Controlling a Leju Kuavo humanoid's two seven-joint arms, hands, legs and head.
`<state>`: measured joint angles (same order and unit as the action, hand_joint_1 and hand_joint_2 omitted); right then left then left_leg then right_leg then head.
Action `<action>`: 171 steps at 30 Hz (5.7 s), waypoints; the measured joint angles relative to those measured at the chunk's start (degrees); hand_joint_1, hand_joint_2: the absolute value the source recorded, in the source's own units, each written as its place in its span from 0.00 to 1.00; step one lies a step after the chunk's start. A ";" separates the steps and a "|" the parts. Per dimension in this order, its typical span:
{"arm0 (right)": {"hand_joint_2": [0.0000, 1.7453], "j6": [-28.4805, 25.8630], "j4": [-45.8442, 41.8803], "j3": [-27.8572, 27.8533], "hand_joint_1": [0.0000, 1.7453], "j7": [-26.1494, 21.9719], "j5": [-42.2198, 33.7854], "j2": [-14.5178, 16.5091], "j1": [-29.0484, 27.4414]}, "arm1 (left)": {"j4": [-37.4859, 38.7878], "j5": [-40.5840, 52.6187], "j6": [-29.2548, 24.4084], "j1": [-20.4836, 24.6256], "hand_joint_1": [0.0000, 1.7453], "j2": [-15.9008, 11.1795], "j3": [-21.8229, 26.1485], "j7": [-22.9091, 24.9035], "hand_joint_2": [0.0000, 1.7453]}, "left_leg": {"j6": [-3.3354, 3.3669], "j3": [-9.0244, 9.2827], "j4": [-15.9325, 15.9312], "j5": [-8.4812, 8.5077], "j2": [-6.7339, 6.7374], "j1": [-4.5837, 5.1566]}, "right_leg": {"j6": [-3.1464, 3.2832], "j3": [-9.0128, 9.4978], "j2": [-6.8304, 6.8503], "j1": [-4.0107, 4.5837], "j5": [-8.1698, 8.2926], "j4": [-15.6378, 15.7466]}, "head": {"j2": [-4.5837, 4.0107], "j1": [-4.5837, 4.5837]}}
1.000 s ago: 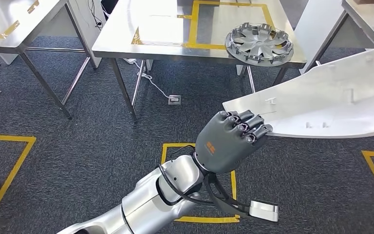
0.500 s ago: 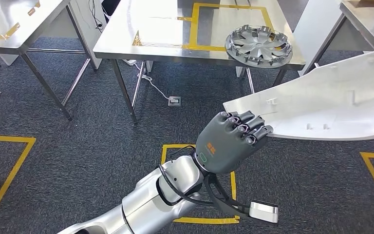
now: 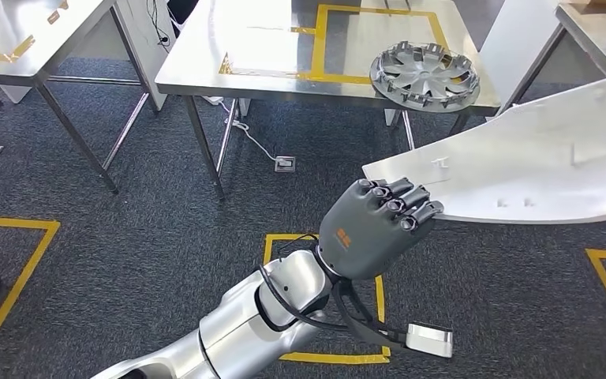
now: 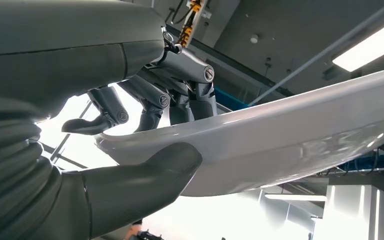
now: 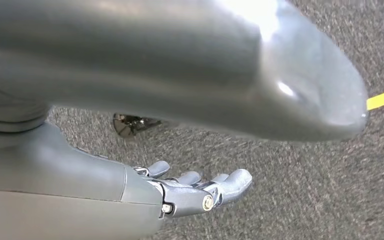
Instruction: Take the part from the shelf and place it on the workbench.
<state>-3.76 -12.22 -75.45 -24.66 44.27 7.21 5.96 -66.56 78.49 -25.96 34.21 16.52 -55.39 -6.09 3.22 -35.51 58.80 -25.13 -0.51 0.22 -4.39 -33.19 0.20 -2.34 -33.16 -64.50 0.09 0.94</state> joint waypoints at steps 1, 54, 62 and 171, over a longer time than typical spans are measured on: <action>0.00 0.00 0.01 0.00 0.00 0.01 -0.02 0.00 -0.04 | 0.07 0.00 0.02 -0.03 1.00 0.02 0.00 0.02 1.00 | 0.16 0.04 -0.01 -0.07 0.01 0.10 | 0.14 -2.47 -0.04 0.12 -1.61 -4.17 | 0.00 -0.08; 0.00 -0.05 0.01 0.00 0.00 -0.46 -0.54 0.47 -0.04 | 1.35 1.14 0.10 0.84 1.00 -0.19 -0.07 0.01 1.00 | -3.78 -1.21 2.77 -0.35 0.18 -0.48 | 3.09 1.17 -0.28 1.02 4.94 5.81 | 0.00 -0.04; 0.00 -0.02 0.01 0.00 0.00 -0.93 -0.70 0.47 0.03 | 1.42 1.09 0.13 0.96 1.00 0.25 -0.09 -0.13 1.00 | -0.86 0.36 0.81 -1.10 0.00 -0.30 | 1.07 -3.48 -0.26 0.94 -0.06 -3.70 | 0.00 -0.51; 0.00 -0.02 0.11 -0.02 0.00 -0.26 -1.05 0.83 -0.02 | 1.92 7.08 -2.55 -0.33 1.00 0.64 2.90 4.40 1.00 | -4.23 -6.25 16.57 -8.62 0.49 -0.29 | 4.42 -1.32 -0.39 0.98 6.47 5.24 | 0.00 -0.37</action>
<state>-3.78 -12.11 -75.47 -24.92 43.21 8.04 5.94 -64.64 85.57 -28.51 33.88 17.16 -52.48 -1.69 -1.01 -41.76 75.37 -33.75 -0.02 -0.07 0.03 -34.52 -0.19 -1.36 -26.68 -59.26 0.09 0.57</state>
